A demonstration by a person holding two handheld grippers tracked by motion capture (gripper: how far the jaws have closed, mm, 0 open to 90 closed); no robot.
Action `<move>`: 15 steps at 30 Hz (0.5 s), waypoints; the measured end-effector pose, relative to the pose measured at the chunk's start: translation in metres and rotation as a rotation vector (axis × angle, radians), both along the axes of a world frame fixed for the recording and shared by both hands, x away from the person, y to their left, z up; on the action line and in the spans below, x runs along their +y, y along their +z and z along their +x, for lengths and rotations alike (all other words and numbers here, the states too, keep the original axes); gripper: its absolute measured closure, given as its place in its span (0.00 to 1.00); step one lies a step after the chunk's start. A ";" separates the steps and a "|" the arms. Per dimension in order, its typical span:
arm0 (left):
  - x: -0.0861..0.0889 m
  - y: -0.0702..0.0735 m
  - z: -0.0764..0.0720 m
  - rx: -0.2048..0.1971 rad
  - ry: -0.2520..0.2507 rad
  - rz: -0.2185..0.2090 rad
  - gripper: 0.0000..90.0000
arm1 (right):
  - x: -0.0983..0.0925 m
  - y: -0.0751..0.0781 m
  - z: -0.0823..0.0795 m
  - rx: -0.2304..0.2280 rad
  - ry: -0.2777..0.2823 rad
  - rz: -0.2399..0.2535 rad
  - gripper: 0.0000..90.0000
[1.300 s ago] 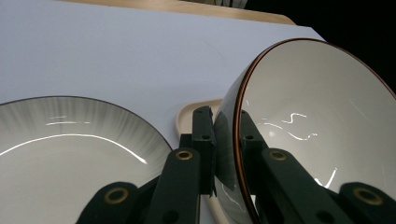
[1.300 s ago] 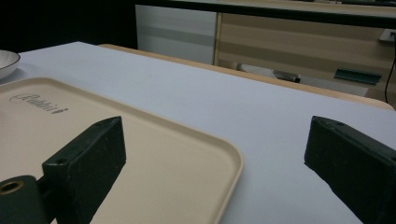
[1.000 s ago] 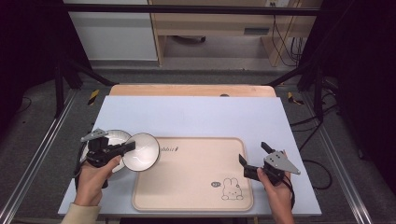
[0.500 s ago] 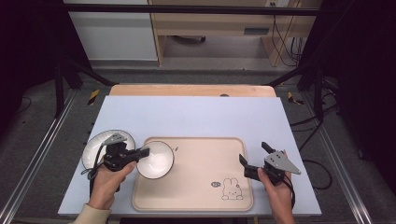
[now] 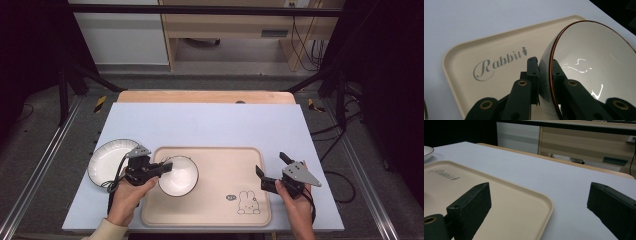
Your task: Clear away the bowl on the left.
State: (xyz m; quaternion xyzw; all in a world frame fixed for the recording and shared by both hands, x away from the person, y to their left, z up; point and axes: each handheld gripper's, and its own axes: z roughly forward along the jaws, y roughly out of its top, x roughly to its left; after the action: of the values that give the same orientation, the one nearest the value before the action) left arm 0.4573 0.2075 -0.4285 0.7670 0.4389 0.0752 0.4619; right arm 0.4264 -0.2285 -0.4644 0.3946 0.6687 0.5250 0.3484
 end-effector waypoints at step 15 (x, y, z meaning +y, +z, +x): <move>-0.017 -0.002 0.003 0.005 -0.036 -0.007 0.91 | 0.001 0.000 0.000 0.002 -0.002 -0.001 0.06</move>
State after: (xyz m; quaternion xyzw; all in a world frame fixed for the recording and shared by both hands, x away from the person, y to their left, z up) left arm 0.4599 0.1904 -0.4307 0.7733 0.4265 0.0633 0.4649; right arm 0.4263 -0.2280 -0.4645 0.3959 0.6689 0.5240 0.3482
